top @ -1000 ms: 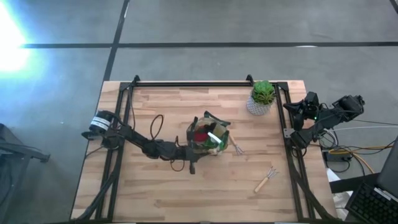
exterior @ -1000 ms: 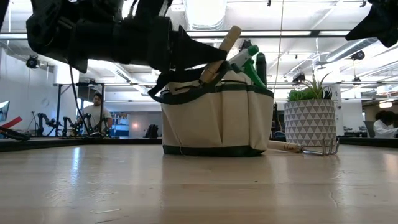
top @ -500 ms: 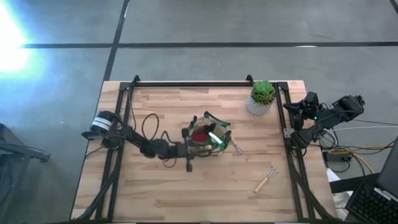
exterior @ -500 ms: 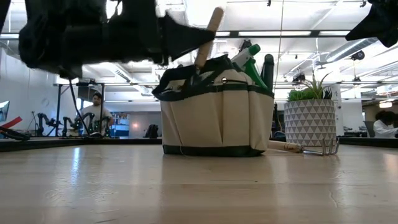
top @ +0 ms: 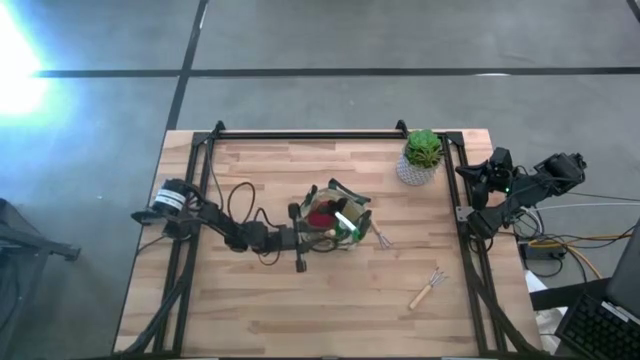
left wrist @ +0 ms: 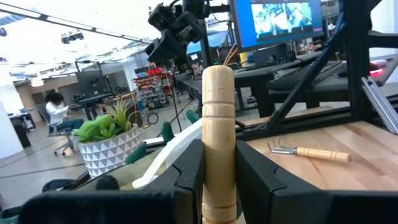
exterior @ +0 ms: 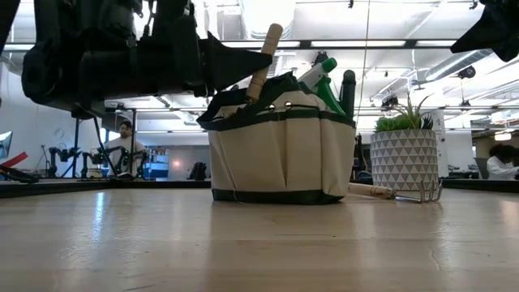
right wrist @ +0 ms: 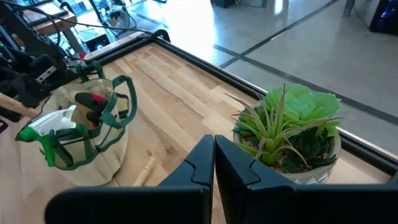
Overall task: Pick & Place Garden tools in Gardening bag
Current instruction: Put the brown trowel into the light brown gardening bag
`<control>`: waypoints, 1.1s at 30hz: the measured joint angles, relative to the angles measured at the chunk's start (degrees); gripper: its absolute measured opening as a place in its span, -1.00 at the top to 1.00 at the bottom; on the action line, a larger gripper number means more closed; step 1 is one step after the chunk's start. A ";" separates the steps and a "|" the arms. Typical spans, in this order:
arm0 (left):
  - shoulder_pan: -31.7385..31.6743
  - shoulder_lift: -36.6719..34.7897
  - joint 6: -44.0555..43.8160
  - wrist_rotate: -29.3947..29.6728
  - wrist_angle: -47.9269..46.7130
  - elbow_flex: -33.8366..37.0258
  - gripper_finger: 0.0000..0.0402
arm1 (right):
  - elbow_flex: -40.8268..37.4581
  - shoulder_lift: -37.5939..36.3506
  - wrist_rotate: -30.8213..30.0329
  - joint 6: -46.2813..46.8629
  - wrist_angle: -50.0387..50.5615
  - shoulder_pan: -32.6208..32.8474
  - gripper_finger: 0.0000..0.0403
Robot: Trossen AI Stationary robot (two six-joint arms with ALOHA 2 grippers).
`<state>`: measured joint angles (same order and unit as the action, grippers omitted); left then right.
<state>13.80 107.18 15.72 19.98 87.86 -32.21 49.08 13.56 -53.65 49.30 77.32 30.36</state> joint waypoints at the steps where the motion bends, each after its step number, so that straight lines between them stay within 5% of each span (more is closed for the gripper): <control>1: 0.00 0.00 0.09 -0.41 -0.17 -0.01 0.65 | 0.00 0.00 0.00 -0.01 0.00 0.01 0.96; 33: -0.04 -0.33 -1.11 -0.32 -7.52 -1.32 0.50 | 0.00 -0.02 0.01 0.00 0.00 -0.01 0.96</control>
<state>13.76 106.84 14.60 19.66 80.34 -33.53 49.08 13.54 -53.64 49.30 77.32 30.36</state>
